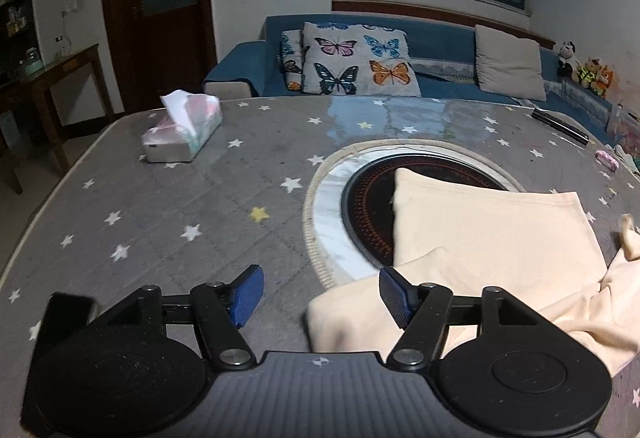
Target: Fold clothes
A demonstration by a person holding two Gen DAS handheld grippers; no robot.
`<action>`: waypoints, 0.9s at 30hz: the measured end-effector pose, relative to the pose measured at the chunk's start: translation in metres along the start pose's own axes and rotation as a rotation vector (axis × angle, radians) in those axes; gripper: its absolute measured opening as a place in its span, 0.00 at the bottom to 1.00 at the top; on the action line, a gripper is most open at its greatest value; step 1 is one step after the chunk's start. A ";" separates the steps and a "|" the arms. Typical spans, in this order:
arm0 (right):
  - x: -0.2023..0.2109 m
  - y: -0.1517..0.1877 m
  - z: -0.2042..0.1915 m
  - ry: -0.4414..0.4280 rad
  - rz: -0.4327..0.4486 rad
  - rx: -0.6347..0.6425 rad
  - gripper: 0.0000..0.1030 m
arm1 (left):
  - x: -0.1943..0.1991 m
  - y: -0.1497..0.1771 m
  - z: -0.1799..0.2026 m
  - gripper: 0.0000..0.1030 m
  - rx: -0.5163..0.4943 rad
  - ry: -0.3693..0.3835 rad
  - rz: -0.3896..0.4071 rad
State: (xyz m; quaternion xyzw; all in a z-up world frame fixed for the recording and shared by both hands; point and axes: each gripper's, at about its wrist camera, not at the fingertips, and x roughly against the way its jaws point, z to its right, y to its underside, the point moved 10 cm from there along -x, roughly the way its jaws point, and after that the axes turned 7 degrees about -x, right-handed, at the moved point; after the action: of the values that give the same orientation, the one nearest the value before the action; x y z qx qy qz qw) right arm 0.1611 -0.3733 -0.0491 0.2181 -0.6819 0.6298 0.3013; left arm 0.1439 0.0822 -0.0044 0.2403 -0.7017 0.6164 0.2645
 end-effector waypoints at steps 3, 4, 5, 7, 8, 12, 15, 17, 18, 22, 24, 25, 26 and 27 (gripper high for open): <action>0.002 -0.004 0.014 0.027 0.018 -0.025 0.14 | -0.016 -0.013 0.009 0.63 -0.015 0.009 0.007; 0.002 -0.005 0.019 0.036 0.024 -0.033 0.18 | -0.022 -0.018 0.013 0.62 -0.019 0.014 0.007; 0.002 -0.009 0.016 0.028 0.032 -0.030 0.18 | -0.028 -0.023 0.016 0.61 -0.023 0.020 0.006; 0.000 -0.018 0.001 -0.016 0.046 -0.007 0.18 | -0.043 -0.032 0.024 0.60 -0.038 0.029 0.005; -0.004 -0.021 -0.009 -0.052 0.041 0.003 0.18 | -0.051 -0.036 0.027 0.59 -0.048 0.030 0.003; -0.030 -0.028 -0.050 -0.200 -0.023 0.029 0.22 | -0.089 -0.050 0.044 0.59 -0.092 0.040 -0.004; -0.057 -0.032 -0.070 -0.259 -0.074 0.037 0.25 | -0.115 -0.058 0.054 0.57 -0.101 0.067 -0.014; -0.075 -0.035 -0.081 -0.284 -0.103 0.041 0.26 | -0.131 -0.061 0.061 0.57 -0.102 0.096 -0.021; -0.080 -0.035 -0.085 -0.293 -0.116 0.038 0.27 | -0.137 -0.061 0.064 0.57 -0.106 0.104 -0.025; -0.097 -0.036 -0.098 -0.325 -0.160 0.026 0.26 | -0.155 -0.060 0.074 0.49 -0.132 0.133 -0.047; -0.101 -0.037 -0.101 -0.333 -0.165 0.033 0.23 | -0.161 -0.058 0.078 0.34 -0.139 0.156 -0.055; -0.102 -0.037 -0.103 -0.336 -0.167 0.037 0.13 | -0.163 -0.057 0.080 0.22 -0.143 0.168 -0.059; -0.104 -0.038 -0.105 -0.340 -0.170 0.040 0.10 | -0.165 -0.056 0.081 0.15 -0.146 0.176 -0.057; -0.105 -0.039 -0.106 -0.342 -0.172 0.043 0.07 | -0.165 -0.056 0.081 0.11 -0.146 0.180 -0.050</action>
State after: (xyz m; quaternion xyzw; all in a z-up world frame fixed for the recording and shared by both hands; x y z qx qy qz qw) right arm 0.2780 -0.2810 -0.0907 0.3859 -0.6884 0.5700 0.2288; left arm 0.2977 -0.0037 -0.0807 0.1814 -0.7119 0.5760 0.3585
